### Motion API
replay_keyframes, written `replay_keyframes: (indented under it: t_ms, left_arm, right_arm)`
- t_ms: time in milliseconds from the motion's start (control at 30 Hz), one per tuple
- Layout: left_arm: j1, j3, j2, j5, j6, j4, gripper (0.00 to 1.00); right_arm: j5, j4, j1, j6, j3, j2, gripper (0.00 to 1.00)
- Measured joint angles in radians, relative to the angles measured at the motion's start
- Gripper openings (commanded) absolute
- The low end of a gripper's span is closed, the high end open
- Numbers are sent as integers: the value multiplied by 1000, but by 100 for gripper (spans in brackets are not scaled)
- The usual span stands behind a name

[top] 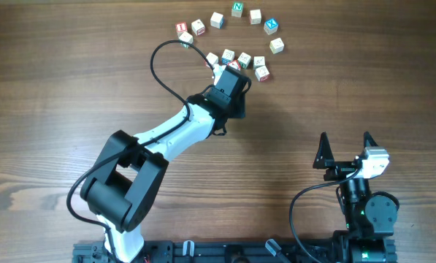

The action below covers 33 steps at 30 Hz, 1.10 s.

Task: Form a circle
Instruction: 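Close the left gripper on the '4' block and lift it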

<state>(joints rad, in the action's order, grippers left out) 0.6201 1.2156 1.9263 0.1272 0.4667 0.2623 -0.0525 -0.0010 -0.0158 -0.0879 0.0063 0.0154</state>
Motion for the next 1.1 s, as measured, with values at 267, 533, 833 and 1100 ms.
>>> replay_keyframes:
  t_ms: [267,533,833,1100]
  left_arm:
    - [0,0,71,83,26,-82,39]
    - [0,0,100,93,30,-127,39]
    - [0,0,102,93,32,-129,35]
    - [0,0,102,93,-26,-130,36]
  right_arm:
    - [0,0,0,0,0,0,100]
    - [0,0,0,0,0,0,100]
    - [0,0,0,0,0,0,100]
    - [0,0,0,0,0,0,100]
